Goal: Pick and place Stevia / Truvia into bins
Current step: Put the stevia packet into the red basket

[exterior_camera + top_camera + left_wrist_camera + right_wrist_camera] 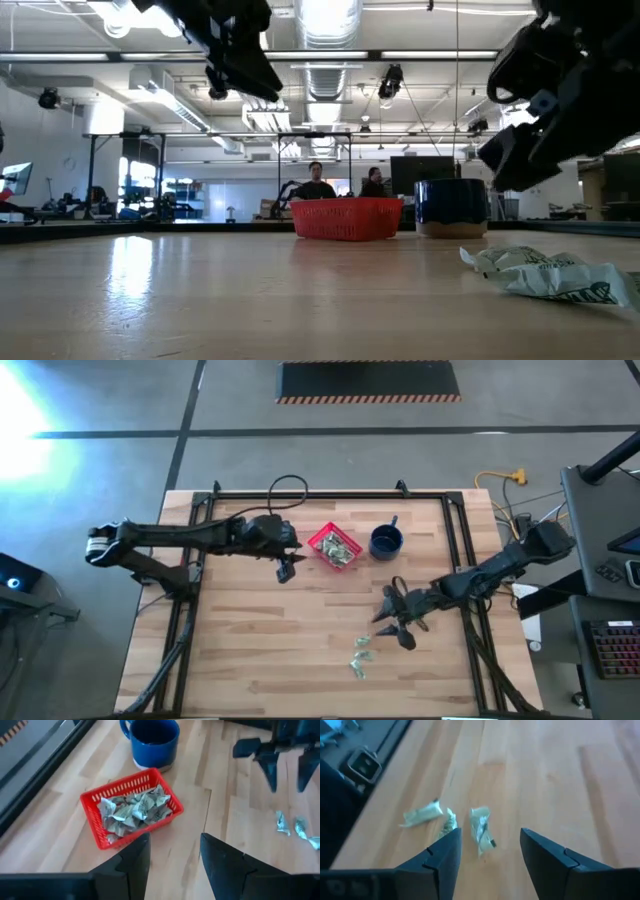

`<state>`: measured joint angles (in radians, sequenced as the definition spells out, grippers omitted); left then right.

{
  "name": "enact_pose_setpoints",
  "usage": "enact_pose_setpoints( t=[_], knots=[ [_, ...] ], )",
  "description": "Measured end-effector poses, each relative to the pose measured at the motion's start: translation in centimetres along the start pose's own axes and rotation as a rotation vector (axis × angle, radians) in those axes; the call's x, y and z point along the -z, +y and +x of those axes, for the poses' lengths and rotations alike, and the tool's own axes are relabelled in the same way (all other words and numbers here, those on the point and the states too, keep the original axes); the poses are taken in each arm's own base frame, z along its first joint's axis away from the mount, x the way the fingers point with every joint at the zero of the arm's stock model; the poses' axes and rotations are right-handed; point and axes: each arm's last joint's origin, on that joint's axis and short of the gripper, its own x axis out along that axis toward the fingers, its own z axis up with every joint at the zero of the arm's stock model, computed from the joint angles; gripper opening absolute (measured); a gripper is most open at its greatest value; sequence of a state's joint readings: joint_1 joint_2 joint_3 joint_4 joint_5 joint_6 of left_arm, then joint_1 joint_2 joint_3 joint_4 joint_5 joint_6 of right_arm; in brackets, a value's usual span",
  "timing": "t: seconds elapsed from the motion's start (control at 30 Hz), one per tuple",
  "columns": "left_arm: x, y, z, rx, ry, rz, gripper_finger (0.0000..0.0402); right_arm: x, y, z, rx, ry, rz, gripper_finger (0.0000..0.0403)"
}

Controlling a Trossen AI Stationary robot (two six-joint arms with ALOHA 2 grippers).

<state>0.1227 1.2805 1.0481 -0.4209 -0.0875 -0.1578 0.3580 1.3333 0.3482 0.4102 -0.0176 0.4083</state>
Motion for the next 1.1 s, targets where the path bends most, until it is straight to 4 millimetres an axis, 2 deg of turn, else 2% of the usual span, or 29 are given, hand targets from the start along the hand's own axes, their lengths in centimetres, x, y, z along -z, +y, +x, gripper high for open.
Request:
enact_pose_setpoints(
  t=[0.2,0.47,0.8,1.1],
  knots=[
    [1.2,-0.3,-0.1,0.011,0.03,-0.034,0.0156,0.3,-0.1,3.0,0.021,0.099,-0.002,0.0196],
    [1.4,-0.9,0.1,0.025,0.038,-0.019,0.0156,0.8,-0.2,5.4,0.005,0.184,0.037,0.0194],
    [1.5,-0.9,0.5,0.022,0.054,-0.024,0.0156,1.2,-0.3,5.8,0.017,0.207,0.046,0.0173],
    [1.5,-0.9,0.5,0.023,0.053,-0.028,0.0156,1.3,-0.4,5.7,0.032,0.211,0.025,0.0094]
  ],
)
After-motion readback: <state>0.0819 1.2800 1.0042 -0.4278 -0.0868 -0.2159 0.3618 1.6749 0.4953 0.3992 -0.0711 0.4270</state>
